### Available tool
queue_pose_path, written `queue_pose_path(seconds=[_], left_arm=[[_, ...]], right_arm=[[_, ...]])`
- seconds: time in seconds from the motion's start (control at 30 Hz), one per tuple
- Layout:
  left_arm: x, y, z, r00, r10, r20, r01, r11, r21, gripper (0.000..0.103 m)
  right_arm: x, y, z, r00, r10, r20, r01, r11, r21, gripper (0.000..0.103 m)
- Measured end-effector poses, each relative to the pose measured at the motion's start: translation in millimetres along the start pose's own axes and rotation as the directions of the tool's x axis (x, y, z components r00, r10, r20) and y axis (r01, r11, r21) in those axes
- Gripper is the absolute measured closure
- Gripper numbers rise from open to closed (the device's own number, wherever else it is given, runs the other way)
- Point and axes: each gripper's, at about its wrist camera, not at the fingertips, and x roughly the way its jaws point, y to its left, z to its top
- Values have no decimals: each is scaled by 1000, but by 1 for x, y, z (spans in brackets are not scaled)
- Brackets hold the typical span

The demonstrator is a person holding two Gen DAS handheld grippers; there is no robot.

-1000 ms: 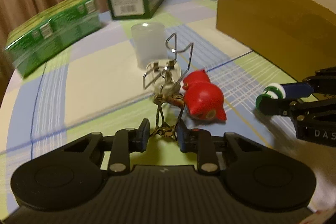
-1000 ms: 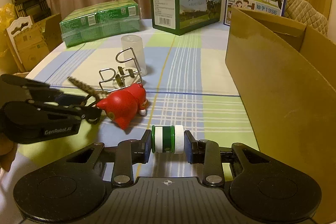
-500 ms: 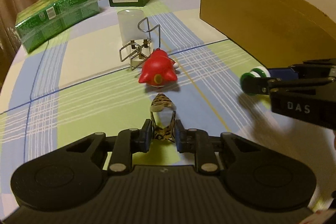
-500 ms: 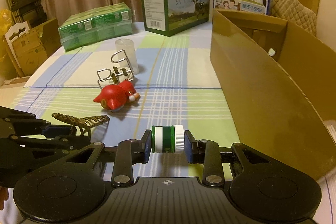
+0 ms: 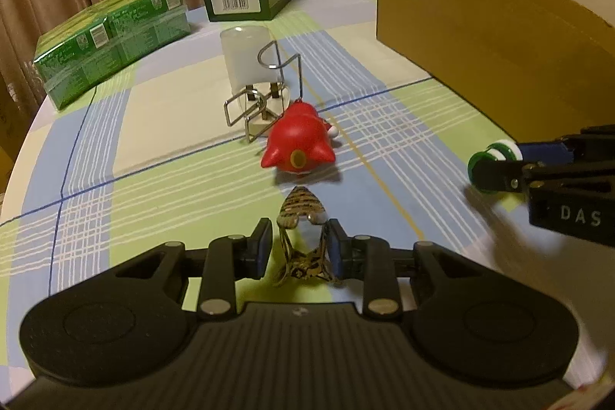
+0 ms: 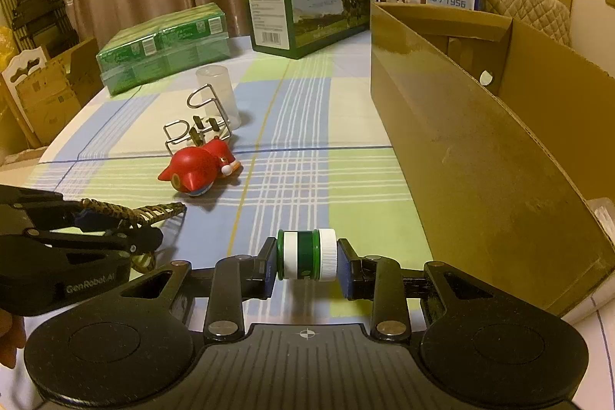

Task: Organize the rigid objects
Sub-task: 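Carry the bottle with right tool while left tool carries the rope piece into the cardboard box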

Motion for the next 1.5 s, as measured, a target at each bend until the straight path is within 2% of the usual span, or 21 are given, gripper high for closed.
queue_pose_path(seconds=[0.1, 0.43, 0.67, 0.9, 1.2, 1.5], left_arm=[[-3, -1, 0, 1000, -7, 4, 7, 1000, -2, 82], [-26, -8, 1, 1000, -24, 18, 24, 999, -22, 82], [-70, -18, 18, 997, -16, 81, 20, 998, -52, 82], [-114, -36, 26, 994, -1, 106, 10, 996, -85, 82], [-157, -64, 25, 992, -7, 128, 24, 991, -132, 82], [-175, -105, 37, 990, -52, 132, 66, 992, -103, 82]], right_arm=[[-1, 0, 0, 1000, 0, 2, 0, 1000, -1, 75], [-23, 4, 8, 999, 17, 32, -17, 1000, 4, 75], [-62, 5, 20, 995, 32, 93, -32, 999, 0, 75], [-105, -1, 27, 990, 34, 137, -35, 999, -1, 75], [-154, -18, 19, 986, 27, 164, -27, 1000, -1, 75], [-186, -52, 11, 984, -29, 175, 23, 999, 32, 75]])
